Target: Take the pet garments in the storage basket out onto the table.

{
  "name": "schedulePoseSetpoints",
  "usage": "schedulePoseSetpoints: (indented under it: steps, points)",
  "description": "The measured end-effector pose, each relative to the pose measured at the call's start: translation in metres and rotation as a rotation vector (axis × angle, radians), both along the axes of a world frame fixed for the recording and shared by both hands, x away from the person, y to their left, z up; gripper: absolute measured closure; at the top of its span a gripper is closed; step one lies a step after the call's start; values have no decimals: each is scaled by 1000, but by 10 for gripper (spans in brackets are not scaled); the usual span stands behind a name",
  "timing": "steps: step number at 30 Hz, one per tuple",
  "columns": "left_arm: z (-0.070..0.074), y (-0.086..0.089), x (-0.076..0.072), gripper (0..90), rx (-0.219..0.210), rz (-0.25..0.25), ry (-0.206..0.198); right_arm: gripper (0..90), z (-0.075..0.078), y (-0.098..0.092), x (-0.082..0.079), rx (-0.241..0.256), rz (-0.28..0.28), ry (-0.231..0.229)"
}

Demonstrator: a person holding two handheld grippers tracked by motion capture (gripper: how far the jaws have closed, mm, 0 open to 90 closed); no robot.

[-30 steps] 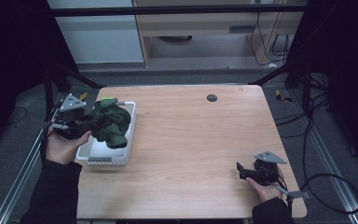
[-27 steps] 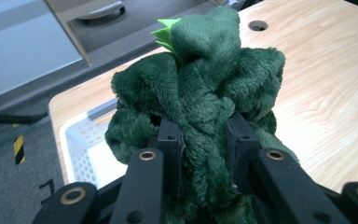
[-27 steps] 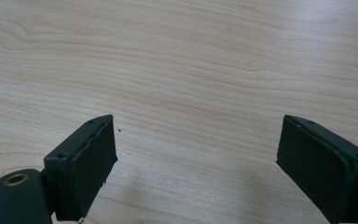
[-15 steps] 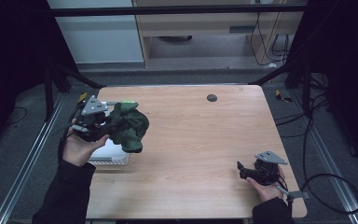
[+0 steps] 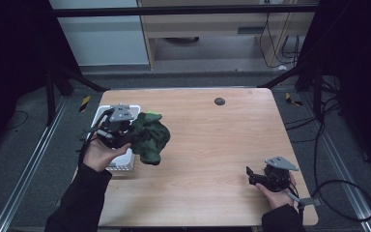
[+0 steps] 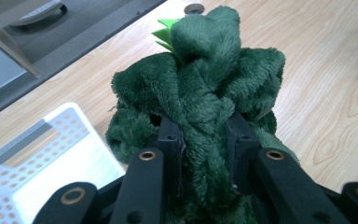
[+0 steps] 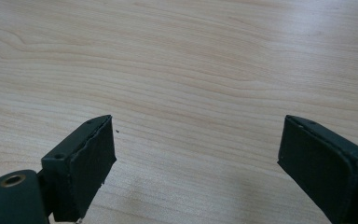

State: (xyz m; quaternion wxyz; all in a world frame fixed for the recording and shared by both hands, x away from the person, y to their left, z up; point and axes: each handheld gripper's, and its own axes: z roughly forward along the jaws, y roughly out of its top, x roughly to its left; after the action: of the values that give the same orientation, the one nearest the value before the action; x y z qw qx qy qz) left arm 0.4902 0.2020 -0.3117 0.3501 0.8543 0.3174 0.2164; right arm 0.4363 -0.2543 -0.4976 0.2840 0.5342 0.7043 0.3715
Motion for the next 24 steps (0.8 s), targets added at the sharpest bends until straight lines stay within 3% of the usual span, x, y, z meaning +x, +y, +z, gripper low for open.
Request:
schedulePoseSetpoints:
  steps: [24]
  points:
    - [-14,-34,16,714,19,-129,69,108,0,-1,0,-4,0,-7]
